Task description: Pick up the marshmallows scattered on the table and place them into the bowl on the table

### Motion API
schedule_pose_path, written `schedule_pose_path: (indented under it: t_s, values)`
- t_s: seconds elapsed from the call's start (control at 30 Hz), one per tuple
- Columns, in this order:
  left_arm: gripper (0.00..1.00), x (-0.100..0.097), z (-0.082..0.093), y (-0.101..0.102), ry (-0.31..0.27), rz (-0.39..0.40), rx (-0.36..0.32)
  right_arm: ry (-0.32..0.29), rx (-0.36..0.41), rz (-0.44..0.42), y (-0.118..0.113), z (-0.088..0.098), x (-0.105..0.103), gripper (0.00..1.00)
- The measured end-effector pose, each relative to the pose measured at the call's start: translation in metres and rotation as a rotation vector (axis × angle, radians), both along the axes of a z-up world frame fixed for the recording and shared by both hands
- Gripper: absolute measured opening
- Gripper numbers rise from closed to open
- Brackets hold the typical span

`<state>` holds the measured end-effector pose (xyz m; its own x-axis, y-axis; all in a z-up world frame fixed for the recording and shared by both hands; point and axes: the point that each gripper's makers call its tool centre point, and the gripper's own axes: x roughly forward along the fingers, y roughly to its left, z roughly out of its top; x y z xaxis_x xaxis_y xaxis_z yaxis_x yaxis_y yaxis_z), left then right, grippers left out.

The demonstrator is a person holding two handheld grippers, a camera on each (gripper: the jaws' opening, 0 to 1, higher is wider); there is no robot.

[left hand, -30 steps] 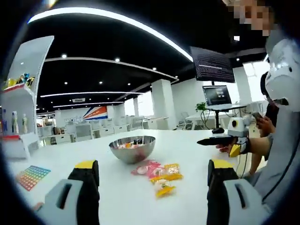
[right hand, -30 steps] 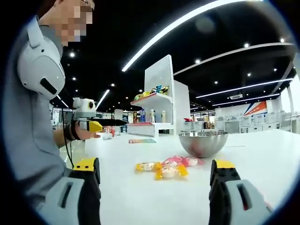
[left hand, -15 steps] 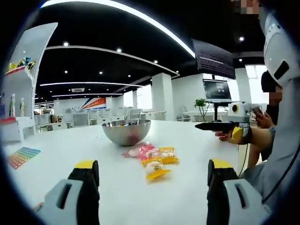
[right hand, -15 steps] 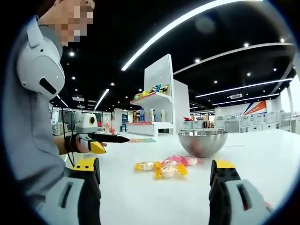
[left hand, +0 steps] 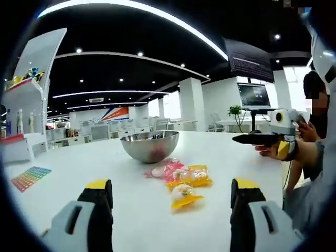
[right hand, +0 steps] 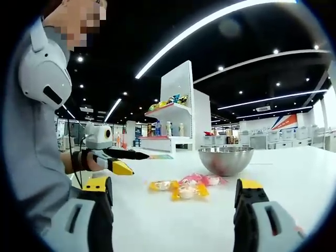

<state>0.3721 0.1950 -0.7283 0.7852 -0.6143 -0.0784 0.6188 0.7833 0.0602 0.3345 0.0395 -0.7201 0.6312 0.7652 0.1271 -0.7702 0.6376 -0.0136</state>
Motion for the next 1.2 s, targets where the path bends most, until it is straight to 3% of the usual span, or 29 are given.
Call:
schedule_pose_path:
  t_s: [0.1,0.2,0.4,0.83,1.1,1.2]
  values:
    - [0.90,0.008,-0.006,-0.012,0.027,-0.003,0.002,0.001,0.001,0.000,0.000,0.000,0.000,0.91]
    - [0.83,0.019,-0.010,-0.016,-0.001,0.027,0.039,-0.003,-0.002,-0.003,-0.001,0.000,-0.001,0.91]
    - [0.80,0.031,-0.024,-0.029,0.044,0.027,0.054,-0.007,0.006,-0.007,-0.002,0.002,0.000,0.90]
    - [0.63,0.039,-0.038,-0.037,0.061,0.012,0.096,-0.012,-0.005,-0.009,-0.004,0.000,0.001,0.87]
    - [0.46,0.037,-0.045,-0.041,0.097,-0.009,0.105,-0.009,-0.011,-0.011,-0.003,-0.001,0.001,0.87]
    - [0.34,0.035,-0.049,-0.043,0.118,-0.019,0.116,-0.010,-0.010,-0.012,-0.003,-0.001,0.001,0.87]
